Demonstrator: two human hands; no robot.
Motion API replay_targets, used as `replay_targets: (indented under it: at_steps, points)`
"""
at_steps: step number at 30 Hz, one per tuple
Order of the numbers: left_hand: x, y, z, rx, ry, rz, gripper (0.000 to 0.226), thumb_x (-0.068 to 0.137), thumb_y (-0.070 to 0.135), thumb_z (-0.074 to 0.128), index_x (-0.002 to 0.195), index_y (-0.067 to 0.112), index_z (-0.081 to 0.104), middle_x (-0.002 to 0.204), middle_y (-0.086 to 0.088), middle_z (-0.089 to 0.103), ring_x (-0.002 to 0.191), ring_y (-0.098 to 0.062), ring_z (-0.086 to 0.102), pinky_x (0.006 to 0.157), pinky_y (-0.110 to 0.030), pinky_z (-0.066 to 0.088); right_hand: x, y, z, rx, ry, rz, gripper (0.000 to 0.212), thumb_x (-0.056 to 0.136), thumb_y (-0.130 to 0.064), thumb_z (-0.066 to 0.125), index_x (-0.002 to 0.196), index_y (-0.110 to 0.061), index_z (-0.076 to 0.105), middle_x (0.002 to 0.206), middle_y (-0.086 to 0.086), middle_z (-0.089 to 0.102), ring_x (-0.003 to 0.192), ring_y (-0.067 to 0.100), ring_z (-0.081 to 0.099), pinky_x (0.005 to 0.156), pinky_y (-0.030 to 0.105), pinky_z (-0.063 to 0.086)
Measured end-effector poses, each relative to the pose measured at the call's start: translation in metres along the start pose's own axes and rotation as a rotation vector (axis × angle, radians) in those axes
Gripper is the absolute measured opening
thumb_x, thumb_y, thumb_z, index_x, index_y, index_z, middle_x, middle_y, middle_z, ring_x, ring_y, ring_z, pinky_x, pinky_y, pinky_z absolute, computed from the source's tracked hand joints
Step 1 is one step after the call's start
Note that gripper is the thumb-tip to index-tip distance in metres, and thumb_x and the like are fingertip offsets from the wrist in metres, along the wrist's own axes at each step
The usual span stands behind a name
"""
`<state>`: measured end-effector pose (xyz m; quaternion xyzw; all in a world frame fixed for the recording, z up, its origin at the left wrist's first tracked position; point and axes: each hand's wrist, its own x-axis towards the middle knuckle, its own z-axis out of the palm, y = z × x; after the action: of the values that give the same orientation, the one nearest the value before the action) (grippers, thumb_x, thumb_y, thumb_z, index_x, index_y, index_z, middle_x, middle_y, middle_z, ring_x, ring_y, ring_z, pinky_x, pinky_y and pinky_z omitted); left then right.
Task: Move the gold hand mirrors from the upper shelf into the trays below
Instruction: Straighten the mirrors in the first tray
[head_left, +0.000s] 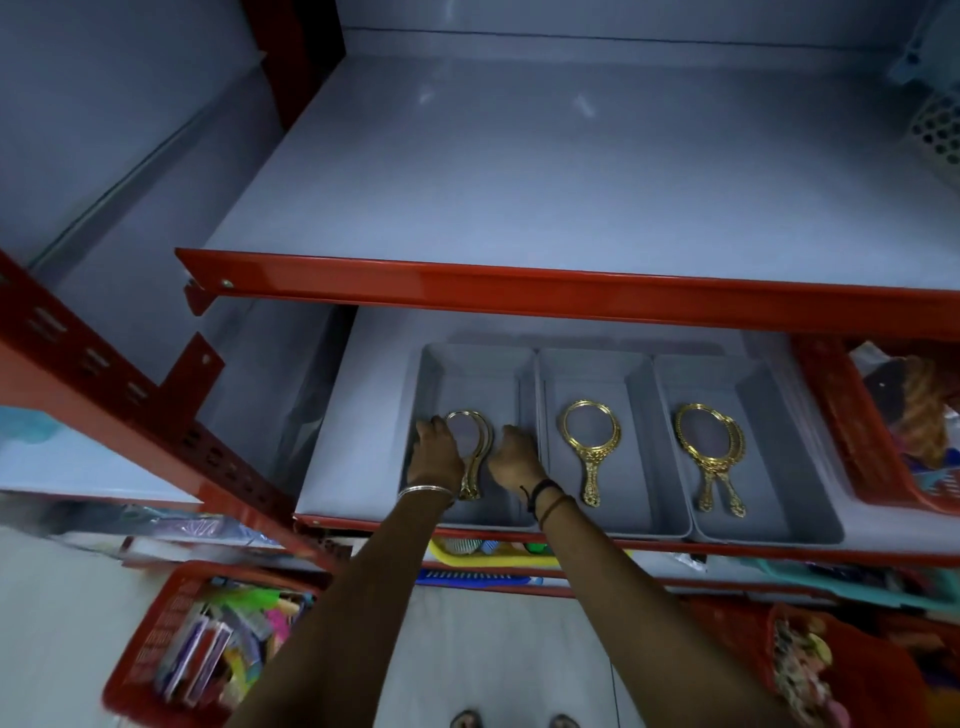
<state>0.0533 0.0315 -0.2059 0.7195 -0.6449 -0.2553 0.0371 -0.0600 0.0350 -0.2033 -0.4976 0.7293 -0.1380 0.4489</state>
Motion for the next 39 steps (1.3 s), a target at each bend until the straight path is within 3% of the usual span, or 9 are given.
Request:
replay_targets:
  at_steps: [2, 4, 8, 11, 15, 19, 27, 33, 39]
  points:
    - [0.005, 0.002, 0.002, -0.046, -0.046, -0.086, 0.059, 0.087, -0.004, 0.051, 0.141, -0.005, 0.028, 0.14, -0.024, 0.03, 0.119, -0.041, 0.052, 0.102, -0.041, 0.046, 0.006, -0.002, 0.004, -0.095, -0.05, 0.017, 0.057, 0.092, -0.006, 0.045, 0.144, 0.001, 0.024, 0.154, 0.023, 0.019, 0.138, 0.035, 0.031, 0.112, 0.034, 0.031]
    - [0.012, 0.004, 0.003, -0.103, -0.071, -0.139, 0.052, 0.088, -0.003, 0.051, 0.137, -0.004, 0.032, 0.138, -0.023, 0.033, 0.118, -0.042, 0.054, 0.101, -0.041, 0.046, 0.013, -0.004, 0.006, -0.115, -0.063, 0.021, 0.06, 0.092, -0.007, 0.045, 0.146, -0.002, 0.019, 0.155, 0.024, 0.012, 0.14, 0.036, 0.027, 0.113, 0.034, 0.028]
    - [0.022, 0.006, 0.005, -0.172, -0.079, -0.16, 0.048, 0.088, -0.005, 0.048, 0.135, -0.004, 0.038, 0.138, -0.025, 0.035, 0.118, -0.043, 0.054, 0.101, -0.041, 0.044, 0.024, -0.006, 0.008, -0.094, -0.037, 0.005, 0.043, 0.089, -0.012, 0.053, 0.129, -0.001, 0.045, 0.14, 0.027, 0.042, 0.118, 0.037, 0.053, 0.096, 0.036, 0.047]
    - [0.024, 0.005, 0.007, -0.186, -0.078, -0.162, 0.048, 0.088, -0.006, 0.047, 0.135, -0.003, 0.039, 0.137, -0.025, 0.036, 0.118, -0.042, 0.054, 0.102, -0.04, 0.044, 0.026, -0.003, 0.011, -0.062, -0.018, -0.018, 0.033, 0.089, -0.009, 0.051, 0.12, 0.001, 0.051, 0.127, 0.025, 0.055, 0.111, 0.035, 0.057, 0.091, 0.034, 0.049]
    - [0.026, 0.005, 0.009, -0.227, -0.107, -0.161, 0.048, 0.087, -0.006, 0.047, 0.134, -0.003, 0.041, 0.137, -0.026, 0.039, 0.123, -0.038, 0.049, 0.103, -0.037, 0.043, 0.028, 0.0, 0.014, 0.007, 0.033, -0.031, 0.037, 0.088, 0.0, 0.052, 0.125, 0.001, 0.05, 0.127, 0.021, 0.058, 0.116, 0.032, 0.056, 0.089, 0.027, 0.046]
    - [0.028, 0.005, 0.01, -0.25, -0.122, -0.169, 0.048, 0.087, -0.004, 0.047, 0.134, -0.001, 0.043, 0.137, -0.025, 0.044, 0.127, -0.032, 0.046, 0.102, -0.038, 0.044, 0.028, 0.003, 0.018, 0.08, 0.071, -0.042, 0.041, 0.086, 0.002, 0.056, 0.126, 0.0, 0.052, 0.126, 0.019, 0.059, 0.117, 0.031, 0.057, 0.096, 0.032, 0.047]
    - [0.026, 0.005, 0.012, -0.257, -0.102, -0.162, 0.044, 0.088, -0.003, 0.043, 0.132, -0.002, 0.045, 0.133, -0.024, 0.049, 0.124, -0.032, 0.047, 0.101, -0.037, 0.043, 0.029, 0.008, 0.023, 0.128, 0.127, -0.07, 0.038, 0.082, 0.004, 0.061, 0.119, -0.002, 0.056, 0.119, 0.017, 0.064, 0.11, 0.029, 0.061, 0.091, 0.03, 0.05]
    - [0.025, 0.005, 0.012, -0.282, -0.088, -0.173, 0.047, 0.088, -0.005, 0.038, 0.134, 0.0, 0.046, 0.136, -0.025, 0.045, 0.125, -0.031, 0.046, 0.103, -0.039, 0.043, 0.032, 0.011, 0.026, 0.147, 0.146, -0.081, 0.04, 0.08, 0.007, 0.061, 0.119, -0.002, 0.057, 0.117, 0.018, 0.065, 0.109, 0.031, 0.062, 0.093, 0.038, 0.054]
    - [0.024, 0.005, 0.012, -0.276, -0.08, -0.167, 0.046, 0.088, -0.004, 0.036, 0.132, 0.001, 0.049, 0.135, -0.025, 0.047, 0.123, -0.032, 0.047, 0.102, -0.039, 0.042, 0.03, 0.012, 0.028, 0.192, 0.16, -0.068, 0.038, 0.082, 0.007, 0.058, 0.119, -0.003, 0.057, 0.118, 0.017, 0.065, 0.109, 0.03, 0.062, 0.093, 0.034, 0.052]
